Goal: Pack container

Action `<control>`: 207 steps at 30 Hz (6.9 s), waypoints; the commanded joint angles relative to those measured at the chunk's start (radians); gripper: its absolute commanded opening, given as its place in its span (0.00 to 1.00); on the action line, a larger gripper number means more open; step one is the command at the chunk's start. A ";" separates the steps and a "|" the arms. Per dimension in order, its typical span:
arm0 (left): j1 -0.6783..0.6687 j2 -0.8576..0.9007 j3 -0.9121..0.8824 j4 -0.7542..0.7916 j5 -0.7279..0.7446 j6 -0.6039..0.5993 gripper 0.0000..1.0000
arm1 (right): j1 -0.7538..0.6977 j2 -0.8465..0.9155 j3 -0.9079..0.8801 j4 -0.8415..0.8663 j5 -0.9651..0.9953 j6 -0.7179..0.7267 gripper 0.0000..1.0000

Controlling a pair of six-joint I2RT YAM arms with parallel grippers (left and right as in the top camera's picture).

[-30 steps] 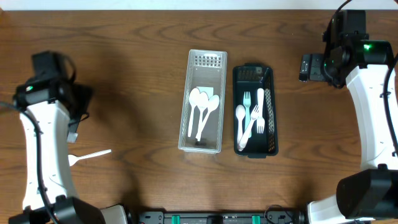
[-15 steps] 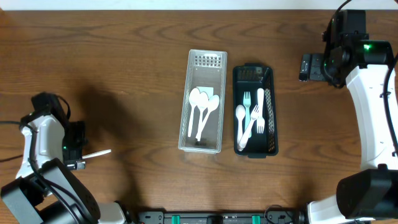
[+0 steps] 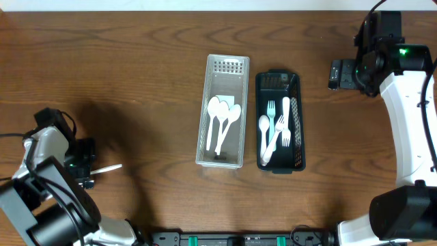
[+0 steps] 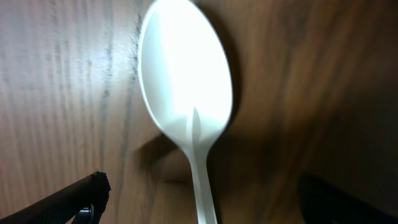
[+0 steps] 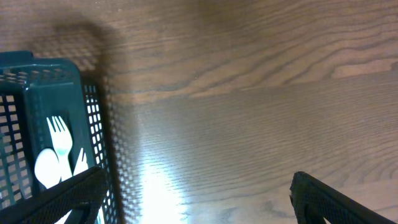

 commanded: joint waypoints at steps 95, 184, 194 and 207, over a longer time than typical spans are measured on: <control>-1.168 -0.077 0.294 0.008 0.085 0.958 0.06 | -0.007 -0.001 -0.002 -0.023 0.006 0.013 0.97; -0.648 -1.196 -0.542 0.754 0.129 1.049 0.98 | 0.118 -1.128 -1.273 0.864 0.159 -0.137 0.99; -0.648 -1.194 -0.542 0.507 0.129 1.049 0.98 | 0.120 -1.145 -1.273 0.555 0.160 -0.137 0.99; -0.648 -1.194 -0.542 0.253 0.129 1.049 0.98 | 0.138 -1.461 -1.273 0.328 0.160 -0.137 0.99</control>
